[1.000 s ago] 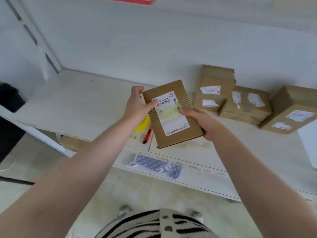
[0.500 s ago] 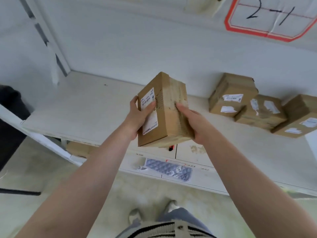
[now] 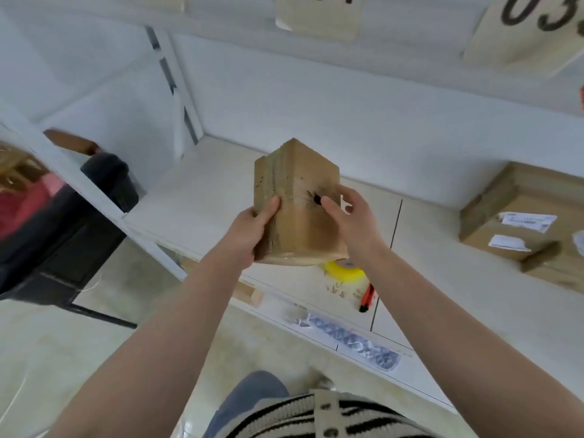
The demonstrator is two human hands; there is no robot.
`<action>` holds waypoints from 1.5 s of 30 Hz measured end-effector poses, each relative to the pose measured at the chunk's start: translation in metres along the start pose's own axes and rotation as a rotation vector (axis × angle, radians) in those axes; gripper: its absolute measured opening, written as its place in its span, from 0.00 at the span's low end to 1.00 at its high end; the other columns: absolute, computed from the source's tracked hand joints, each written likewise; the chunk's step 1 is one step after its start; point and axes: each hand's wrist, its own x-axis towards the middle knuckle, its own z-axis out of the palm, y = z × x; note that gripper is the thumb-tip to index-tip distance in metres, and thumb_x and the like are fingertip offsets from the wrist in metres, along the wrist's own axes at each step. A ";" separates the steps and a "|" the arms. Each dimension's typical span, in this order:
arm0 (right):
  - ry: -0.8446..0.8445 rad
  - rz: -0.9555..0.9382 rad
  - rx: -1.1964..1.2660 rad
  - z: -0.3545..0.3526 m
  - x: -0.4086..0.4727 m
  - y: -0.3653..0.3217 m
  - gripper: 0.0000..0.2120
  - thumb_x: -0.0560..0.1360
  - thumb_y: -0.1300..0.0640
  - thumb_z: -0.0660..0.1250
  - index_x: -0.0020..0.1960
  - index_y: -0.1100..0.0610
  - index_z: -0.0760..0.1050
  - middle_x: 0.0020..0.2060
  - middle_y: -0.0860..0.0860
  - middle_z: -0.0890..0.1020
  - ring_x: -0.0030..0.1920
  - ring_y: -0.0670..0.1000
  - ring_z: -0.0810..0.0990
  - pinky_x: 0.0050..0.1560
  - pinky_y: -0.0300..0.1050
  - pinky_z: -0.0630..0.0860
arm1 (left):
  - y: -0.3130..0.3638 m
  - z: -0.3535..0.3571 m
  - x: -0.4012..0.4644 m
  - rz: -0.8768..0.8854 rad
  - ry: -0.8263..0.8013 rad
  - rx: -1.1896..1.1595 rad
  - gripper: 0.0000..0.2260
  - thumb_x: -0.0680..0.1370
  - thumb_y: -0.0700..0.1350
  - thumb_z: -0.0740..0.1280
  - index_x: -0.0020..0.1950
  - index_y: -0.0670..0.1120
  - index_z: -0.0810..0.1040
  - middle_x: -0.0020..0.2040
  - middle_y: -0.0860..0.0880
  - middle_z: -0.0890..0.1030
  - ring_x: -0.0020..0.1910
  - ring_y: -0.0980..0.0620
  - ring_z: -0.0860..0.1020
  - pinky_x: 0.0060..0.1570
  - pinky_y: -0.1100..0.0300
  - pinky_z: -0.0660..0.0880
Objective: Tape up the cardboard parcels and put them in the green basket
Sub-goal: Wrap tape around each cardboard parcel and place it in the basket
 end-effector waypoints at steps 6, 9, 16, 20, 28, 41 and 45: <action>-0.230 0.368 0.247 0.011 0.012 0.015 0.25 0.74 0.40 0.70 0.66 0.51 0.74 0.60 0.50 0.80 0.58 0.53 0.79 0.57 0.53 0.78 | -0.015 -0.028 0.026 -0.118 -0.221 -0.070 0.34 0.69 0.70 0.66 0.68 0.51 0.77 0.61 0.46 0.82 0.60 0.44 0.81 0.56 0.46 0.79; -0.147 0.390 0.232 0.033 0.016 0.030 0.22 0.76 0.41 0.68 0.66 0.52 0.74 0.58 0.51 0.81 0.57 0.55 0.79 0.61 0.57 0.77 | -0.018 -0.040 0.045 -0.065 -0.058 0.011 0.28 0.77 0.60 0.68 0.72 0.47 0.72 0.61 0.46 0.81 0.59 0.48 0.80 0.58 0.50 0.77; 0.061 0.350 0.007 0.100 0.023 0.055 0.18 0.78 0.43 0.65 0.62 0.53 0.69 0.48 0.47 0.77 0.49 0.49 0.77 0.47 0.46 0.75 | -0.005 -0.054 0.079 -0.209 -0.093 0.166 0.20 0.80 0.62 0.62 0.56 0.47 0.80 0.52 0.47 0.85 0.51 0.49 0.83 0.50 0.53 0.80; 0.149 0.426 -0.009 0.131 0.027 0.059 0.20 0.78 0.44 0.65 0.64 0.53 0.69 0.53 0.50 0.78 0.53 0.52 0.77 0.52 0.51 0.77 | -0.013 -0.064 0.098 -0.175 -0.191 0.376 0.22 0.79 0.59 0.66 0.67 0.47 0.76 0.60 0.45 0.81 0.56 0.44 0.80 0.59 0.45 0.78; 0.335 0.500 -0.069 0.145 0.035 0.061 0.21 0.79 0.41 0.61 0.64 0.55 0.71 0.52 0.51 0.79 0.51 0.53 0.78 0.50 0.49 0.77 | -0.015 -0.064 0.130 -0.169 -0.274 0.470 0.23 0.81 0.58 0.64 0.69 0.44 0.73 0.62 0.43 0.79 0.61 0.41 0.77 0.64 0.44 0.74; 0.410 0.566 -0.176 0.143 0.035 0.060 0.34 0.77 0.38 0.62 0.75 0.56 0.60 0.67 0.55 0.73 0.65 0.58 0.74 0.62 0.57 0.74 | -0.019 -0.056 0.128 -0.016 -0.180 0.626 0.40 0.78 0.59 0.66 0.81 0.44 0.49 0.80 0.45 0.59 0.77 0.43 0.61 0.74 0.46 0.61; 0.545 0.410 -0.188 0.119 0.029 0.067 0.24 0.79 0.45 0.64 0.70 0.56 0.68 0.62 0.54 0.76 0.62 0.56 0.75 0.59 0.50 0.73 | -0.014 -0.056 0.125 0.077 -0.133 0.776 0.42 0.79 0.59 0.64 0.81 0.43 0.43 0.82 0.44 0.49 0.80 0.43 0.52 0.77 0.44 0.54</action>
